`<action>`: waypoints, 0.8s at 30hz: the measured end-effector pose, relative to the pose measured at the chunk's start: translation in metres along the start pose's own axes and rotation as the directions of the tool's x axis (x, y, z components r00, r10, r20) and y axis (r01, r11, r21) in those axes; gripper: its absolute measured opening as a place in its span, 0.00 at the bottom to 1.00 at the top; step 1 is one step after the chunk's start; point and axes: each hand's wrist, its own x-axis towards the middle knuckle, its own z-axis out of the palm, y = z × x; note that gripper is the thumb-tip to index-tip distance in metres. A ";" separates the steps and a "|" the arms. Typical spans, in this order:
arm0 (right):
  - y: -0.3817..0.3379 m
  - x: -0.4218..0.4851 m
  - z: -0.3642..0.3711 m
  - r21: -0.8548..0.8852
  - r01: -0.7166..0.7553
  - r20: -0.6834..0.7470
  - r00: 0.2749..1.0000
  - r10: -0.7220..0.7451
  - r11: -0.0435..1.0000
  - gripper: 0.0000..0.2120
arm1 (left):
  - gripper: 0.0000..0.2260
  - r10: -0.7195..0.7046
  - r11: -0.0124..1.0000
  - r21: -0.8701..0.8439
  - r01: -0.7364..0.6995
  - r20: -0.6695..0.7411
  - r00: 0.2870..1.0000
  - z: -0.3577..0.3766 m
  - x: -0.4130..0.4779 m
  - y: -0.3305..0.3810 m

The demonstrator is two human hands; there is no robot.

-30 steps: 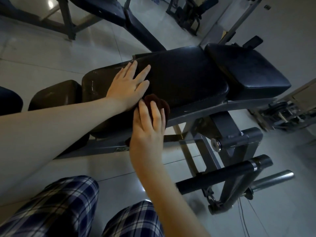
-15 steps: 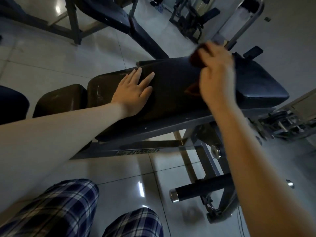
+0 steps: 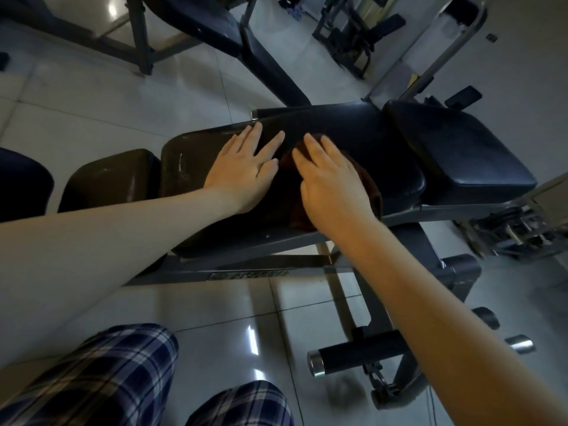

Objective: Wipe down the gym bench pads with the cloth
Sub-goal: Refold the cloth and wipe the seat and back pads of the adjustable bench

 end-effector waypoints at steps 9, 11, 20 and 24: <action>0.002 0.083 0.007 -0.017 -0.017 0.001 1.000 0.017 1.000 0.23 | 0.25 -0.011 0.999 0.038 0.010 0.029 1.000 -0.004 -0.001 0.001; 0.004 0.072 0.002 0.008 -0.016 0.049 0.999 0.016 1.000 0.24 | 0.26 -0.005 1.000 0.026 0.005 0.031 1.000 -0.005 -0.002 0.003; 0.002 -0.030 -0.003 -0.017 0.048 0.093 0.995 -0.046 0.999 0.30 | 0.24 -0.043 0.999 -0.009 0.043 0.003 0.999 -0.003 -0.002 0.006; 0.000 0.000 0.002 -0.006 0.015 0.046 0.999 -0.015 1.000 0.27 | 0.24 -0.010 1.000 0.026 0.010 0.004 1.000 -0.002 0.002 0.001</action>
